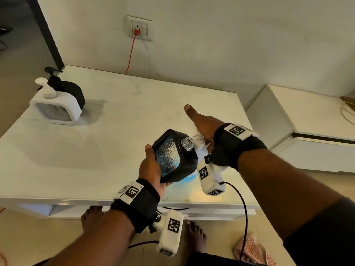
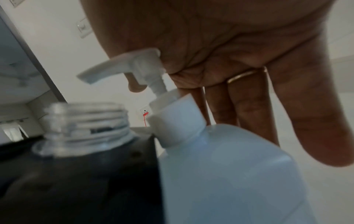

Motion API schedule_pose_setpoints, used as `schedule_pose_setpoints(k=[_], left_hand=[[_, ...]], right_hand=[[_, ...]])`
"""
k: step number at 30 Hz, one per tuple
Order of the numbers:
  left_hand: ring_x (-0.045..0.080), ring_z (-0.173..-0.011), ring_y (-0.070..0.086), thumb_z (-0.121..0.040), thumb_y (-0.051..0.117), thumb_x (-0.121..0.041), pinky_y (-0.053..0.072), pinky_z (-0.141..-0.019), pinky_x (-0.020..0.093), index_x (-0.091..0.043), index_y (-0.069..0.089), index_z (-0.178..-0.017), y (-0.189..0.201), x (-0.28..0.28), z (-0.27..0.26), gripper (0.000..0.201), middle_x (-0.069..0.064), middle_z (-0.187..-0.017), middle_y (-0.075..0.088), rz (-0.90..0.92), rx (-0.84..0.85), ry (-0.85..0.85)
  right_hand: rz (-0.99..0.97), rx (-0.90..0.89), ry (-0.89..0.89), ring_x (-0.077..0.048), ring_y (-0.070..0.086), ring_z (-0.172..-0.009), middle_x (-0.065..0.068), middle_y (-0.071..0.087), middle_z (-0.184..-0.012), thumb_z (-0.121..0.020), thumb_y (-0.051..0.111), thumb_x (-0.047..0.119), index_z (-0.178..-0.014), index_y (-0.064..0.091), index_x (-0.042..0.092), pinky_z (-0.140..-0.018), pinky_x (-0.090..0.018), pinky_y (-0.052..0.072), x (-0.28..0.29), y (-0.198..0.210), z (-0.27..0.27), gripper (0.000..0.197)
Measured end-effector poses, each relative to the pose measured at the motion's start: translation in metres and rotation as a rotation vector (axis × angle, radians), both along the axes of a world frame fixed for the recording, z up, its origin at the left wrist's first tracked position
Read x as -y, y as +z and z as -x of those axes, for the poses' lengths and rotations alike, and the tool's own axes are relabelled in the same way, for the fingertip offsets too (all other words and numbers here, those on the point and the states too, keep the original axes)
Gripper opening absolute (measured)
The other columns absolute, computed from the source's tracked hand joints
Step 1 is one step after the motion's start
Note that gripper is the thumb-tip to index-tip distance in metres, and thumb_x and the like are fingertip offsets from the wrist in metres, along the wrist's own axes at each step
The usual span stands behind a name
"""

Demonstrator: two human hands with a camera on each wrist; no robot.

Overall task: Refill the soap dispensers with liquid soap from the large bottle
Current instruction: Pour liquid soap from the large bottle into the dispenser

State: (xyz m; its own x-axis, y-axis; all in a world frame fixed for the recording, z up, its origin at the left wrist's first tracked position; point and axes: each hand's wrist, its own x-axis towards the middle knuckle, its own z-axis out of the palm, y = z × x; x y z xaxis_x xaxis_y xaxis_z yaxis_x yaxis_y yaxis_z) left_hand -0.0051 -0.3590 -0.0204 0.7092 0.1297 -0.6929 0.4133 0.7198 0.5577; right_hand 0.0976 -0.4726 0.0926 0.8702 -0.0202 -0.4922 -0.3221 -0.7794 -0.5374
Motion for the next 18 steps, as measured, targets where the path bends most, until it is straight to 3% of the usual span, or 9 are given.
schedule_pose_setpoints(k=[2, 5, 7, 9, 12, 16, 18], left_hand=[[0.037, -0.114, 0.066, -0.104, 0.034, -0.067, 0.057, -0.094, 0.052, -0.026, 0.062, -0.131, 0.0, 0.001, 0.0, 0.057, 0.013, -0.129, 0.068, -0.002, 0.0, 0.003], [0.037, -0.113, 0.067, -0.104, 0.034, -0.066, 0.056, -0.096, 0.053, -0.026, 0.061, -0.13, 0.0, 0.001, 0.0, 0.056, 0.014, -0.129, 0.068, 0.006, 0.002, 0.005], [0.037, -0.114, 0.066, -0.105, 0.034, -0.066, 0.056, -0.098, 0.054, -0.025, 0.06, -0.132, 0.0, 0.001, 0.001, 0.056, 0.014, -0.13, 0.067, 0.011, 0.0, 0.003], [0.037, -0.114, 0.066, -0.105, 0.033, -0.065, 0.055, -0.099, 0.054, -0.025, 0.06, -0.132, 0.0, 0.001, 0.001, 0.055, 0.014, -0.13, 0.067, 0.019, 0.003, 0.003], [0.037, -0.114, 0.066, -0.105, 0.033, -0.064, 0.056, -0.096, 0.052, -0.025, 0.06, -0.127, 0.0, 0.001, 0.001, 0.052, 0.015, -0.13, 0.066, 0.018, 0.001, 0.005], [0.038, -0.116, 0.065, -0.105, 0.033, -0.065, 0.055, -0.099, 0.054, -0.025, 0.059, -0.135, -0.001, 0.002, 0.002, 0.056, 0.016, -0.134, 0.065, 0.024, 0.002, 0.001], [0.038, -0.117, 0.065, -0.106, 0.033, -0.064, 0.052, -0.104, 0.056, -0.025, 0.059, -0.134, 0.001, 0.003, 0.002, 0.055, 0.016, -0.134, 0.065, 0.028, 0.004, 0.004]], right_hand=[[-0.024, -0.015, -0.002, -0.029, 0.058, -0.101, -0.016, 0.059, -0.121, -0.083, 0.025, 0.086, -0.14, 0.045, 0.009, -0.107, -0.048, 0.04, 0.001, 0.001, -0.001, 0.097], [0.045, 0.047, 0.0, -0.028, 0.057, -0.093, -0.011, 0.061, -0.105, -0.086, 0.025, 0.083, -0.131, 0.051, 0.015, -0.102, -0.045, 0.043, 0.0, -0.007, -0.003, 0.085], [0.094, 0.08, -0.006, -0.031, 0.058, -0.101, -0.011, 0.062, -0.114, -0.085, 0.025, 0.084, -0.125, 0.054, 0.017, -0.098, -0.042, 0.043, -0.001, -0.013, -0.004, 0.083], [0.134, 0.091, -0.035, -0.032, 0.058, -0.114, -0.012, 0.061, -0.13, -0.085, 0.028, 0.082, -0.136, 0.053, 0.012, -0.098, -0.041, 0.041, 0.0, -0.019, -0.006, 0.09], [0.178, 0.103, -0.057, -0.033, 0.052, -0.123, -0.009, 0.054, -0.14, -0.088, 0.032, 0.076, -0.144, 0.047, 0.016, -0.103, -0.041, 0.037, 0.001, -0.022, -0.006, 0.083], [0.18, 0.102, -0.032, -0.032, 0.054, -0.12, -0.01, 0.055, -0.139, -0.089, 0.032, 0.077, -0.146, 0.044, 0.016, -0.1, -0.039, 0.039, 0.001, -0.02, -0.003, 0.085], [0.156, 0.084, 0.005, -0.03, 0.059, -0.106, -0.013, 0.061, -0.126, -0.086, 0.025, 0.082, -0.14, 0.048, 0.011, -0.095, -0.038, 0.042, 0.001, -0.013, -0.001, 0.092]])
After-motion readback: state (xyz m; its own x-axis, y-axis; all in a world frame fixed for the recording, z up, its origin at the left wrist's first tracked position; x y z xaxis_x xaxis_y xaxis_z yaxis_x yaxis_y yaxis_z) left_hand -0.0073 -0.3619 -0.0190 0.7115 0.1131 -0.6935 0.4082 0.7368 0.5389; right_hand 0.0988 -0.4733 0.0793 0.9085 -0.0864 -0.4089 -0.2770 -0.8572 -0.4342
